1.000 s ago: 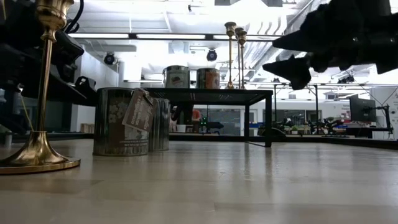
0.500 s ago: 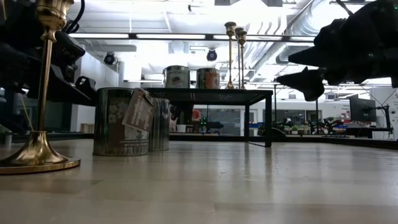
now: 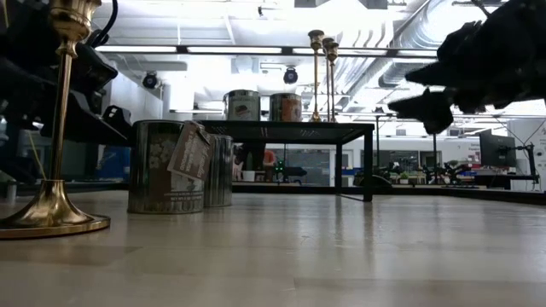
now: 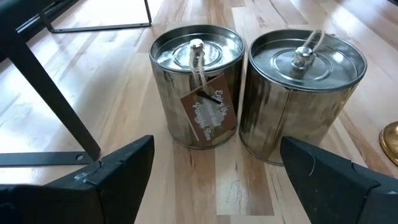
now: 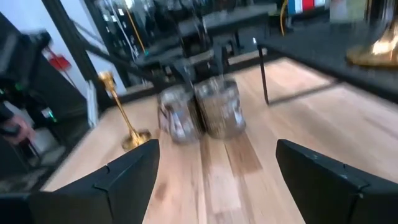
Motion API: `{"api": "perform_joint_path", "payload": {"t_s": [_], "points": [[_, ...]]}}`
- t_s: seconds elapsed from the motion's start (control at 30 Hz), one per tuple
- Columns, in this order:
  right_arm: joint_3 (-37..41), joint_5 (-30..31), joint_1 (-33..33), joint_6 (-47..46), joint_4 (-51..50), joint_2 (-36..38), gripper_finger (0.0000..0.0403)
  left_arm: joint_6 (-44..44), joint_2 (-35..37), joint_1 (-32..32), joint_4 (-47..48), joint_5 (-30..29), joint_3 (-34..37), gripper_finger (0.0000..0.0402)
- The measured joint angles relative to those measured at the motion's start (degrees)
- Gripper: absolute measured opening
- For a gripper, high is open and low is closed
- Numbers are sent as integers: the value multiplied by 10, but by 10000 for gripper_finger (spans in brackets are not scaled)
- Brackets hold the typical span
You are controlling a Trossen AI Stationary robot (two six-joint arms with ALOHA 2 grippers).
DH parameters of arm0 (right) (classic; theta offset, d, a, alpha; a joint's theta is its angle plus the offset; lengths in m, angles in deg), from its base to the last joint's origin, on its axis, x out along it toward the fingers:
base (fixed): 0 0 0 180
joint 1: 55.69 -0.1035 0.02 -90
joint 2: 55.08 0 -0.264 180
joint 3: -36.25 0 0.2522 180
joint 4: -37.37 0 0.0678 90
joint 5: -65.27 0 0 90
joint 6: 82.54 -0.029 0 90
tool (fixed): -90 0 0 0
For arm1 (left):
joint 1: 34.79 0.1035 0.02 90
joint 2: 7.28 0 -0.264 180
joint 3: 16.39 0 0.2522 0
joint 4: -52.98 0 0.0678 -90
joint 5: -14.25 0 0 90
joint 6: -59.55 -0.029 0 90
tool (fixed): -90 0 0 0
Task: Pick & Place candle stick holders
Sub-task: Align the brown scented candle with the orange scented candle on the shelf
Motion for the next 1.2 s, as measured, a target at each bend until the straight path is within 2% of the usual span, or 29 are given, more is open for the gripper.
{"api": "perform_joint_path", "payload": {"t_s": [0.37, 0.67, 0.9, 1.2], "points": [[0, 0, 0, 0, -23, 171, 316, 13, 0, 0, -1, -14, 0, 344], [0, 0, 0, 0, -23, 274, 316, 13, 0, 0, -1, -15, 0, 344], [1, 0, 0, 0, -23, 304, 316, 16, 0, 0, -1, -37, 0, 344], [0, 0, 0, 0, -101, 292, 316, 30, 0, 0, -1, -51, 0, 344]]}}
